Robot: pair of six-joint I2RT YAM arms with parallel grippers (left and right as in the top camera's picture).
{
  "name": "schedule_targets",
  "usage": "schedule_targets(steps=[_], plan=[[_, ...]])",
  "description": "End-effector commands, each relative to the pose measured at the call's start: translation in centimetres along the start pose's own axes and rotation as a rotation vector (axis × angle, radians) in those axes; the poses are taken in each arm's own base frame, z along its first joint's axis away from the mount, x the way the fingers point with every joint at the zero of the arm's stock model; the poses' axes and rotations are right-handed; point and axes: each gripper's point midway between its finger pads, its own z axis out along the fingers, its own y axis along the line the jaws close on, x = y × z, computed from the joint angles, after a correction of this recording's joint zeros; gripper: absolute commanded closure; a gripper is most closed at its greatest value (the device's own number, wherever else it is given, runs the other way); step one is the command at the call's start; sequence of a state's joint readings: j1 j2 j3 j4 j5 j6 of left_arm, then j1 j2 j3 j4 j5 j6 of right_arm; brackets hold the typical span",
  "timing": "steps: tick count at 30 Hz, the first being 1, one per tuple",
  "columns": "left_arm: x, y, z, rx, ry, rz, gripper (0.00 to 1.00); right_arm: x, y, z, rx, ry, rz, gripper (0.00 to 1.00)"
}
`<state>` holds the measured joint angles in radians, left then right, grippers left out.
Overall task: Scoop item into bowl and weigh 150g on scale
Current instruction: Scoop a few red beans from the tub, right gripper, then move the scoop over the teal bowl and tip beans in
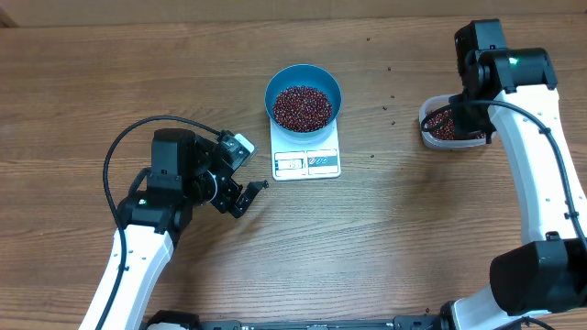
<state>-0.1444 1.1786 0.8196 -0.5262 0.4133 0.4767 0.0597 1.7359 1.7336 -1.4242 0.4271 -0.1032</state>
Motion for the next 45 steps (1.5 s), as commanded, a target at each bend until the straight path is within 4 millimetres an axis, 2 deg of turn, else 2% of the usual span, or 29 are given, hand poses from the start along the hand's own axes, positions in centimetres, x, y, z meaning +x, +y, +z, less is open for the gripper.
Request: schedule_targets(steps=[1,5,6,8,9,10,12,14,19,26,30,33,39,45], plan=[[-0.1,0.1,0.0,-0.004,-0.002,-0.008,0.00,-1.8,2.9,-3.5,-0.202,-0.130,-0.045,0.96],[-0.1,0.1,0.0,-0.004,-0.002,-0.008,0.01,-4.1,5.3,-7.5,-0.315,-0.262,-0.076,0.96],[-0.1,0.1,0.0,-0.004,-0.002,-0.008,0.01,-4.8,7.2,-9.4,-0.399,-0.325,-0.138,0.96],[-0.1,0.1,0.0,-0.004,-0.002,-0.008,0.00,-5.7,10.1,-11.5,-0.508,-0.398,-0.195,0.96],[-0.1,0.1,0.0,-0.004,-0.002,-0.008,0.00,-5.8,11.0,-12.0,-0.540,-0.415,-0.216,0.96],[-0.1,0.1,0.0,-0.004,-0.002,-0.008,0.01,-6.0,13.4,-13.0,-0.596,-0.443,-0.278,0.96],[-0.1,0.1,0.0,-0.004,-0.002,-0.008,0.00,-6.0,15.9,-13.5,-0.615,-0.451,-0.337,0.96],[-0.1,0.1,0.0,-0.004,-0.002,-0.008,0.00,-5.7,18.0,-13.1,-0.624,-0.434,-0.396,0.97],[-0.1,0.1,0.0,-0.004,-0.002,-0.008,0.00,-5.5,21.7,-10.4,-0.593,-0.352,-0.470,0.96],[-0.1,0.1,0.0,-0.004,-0.002,-0.008,0.00,-4.9,24.9,-7.1,-0.520,-0.263,-0.541,0.96],[-0.1,0.1,0.0,-0.004,-0.002,-0.008,0.01,-5.2,25.5,-4.8,-0.451,-0.220,-0.525,0.96],[-0.1,0.1,0.0,-0.004,-0.002,-0.008,0.00,-5.7,25.7,-4.0,-0.427,-0.219,-0.506,0.96],[-0.1,0.1,0.0,-0.004,-0.002,-0.008,0.01,-7.0,25.7,-4.0,-0.399,-0.268,-0.488,0.96],[-0.1,0.1,0.0,-0.004,-0.002,-0.008,0.00,-6.8,26.1,-3.8,-0.421,-0.256,-0.495,0.96]])
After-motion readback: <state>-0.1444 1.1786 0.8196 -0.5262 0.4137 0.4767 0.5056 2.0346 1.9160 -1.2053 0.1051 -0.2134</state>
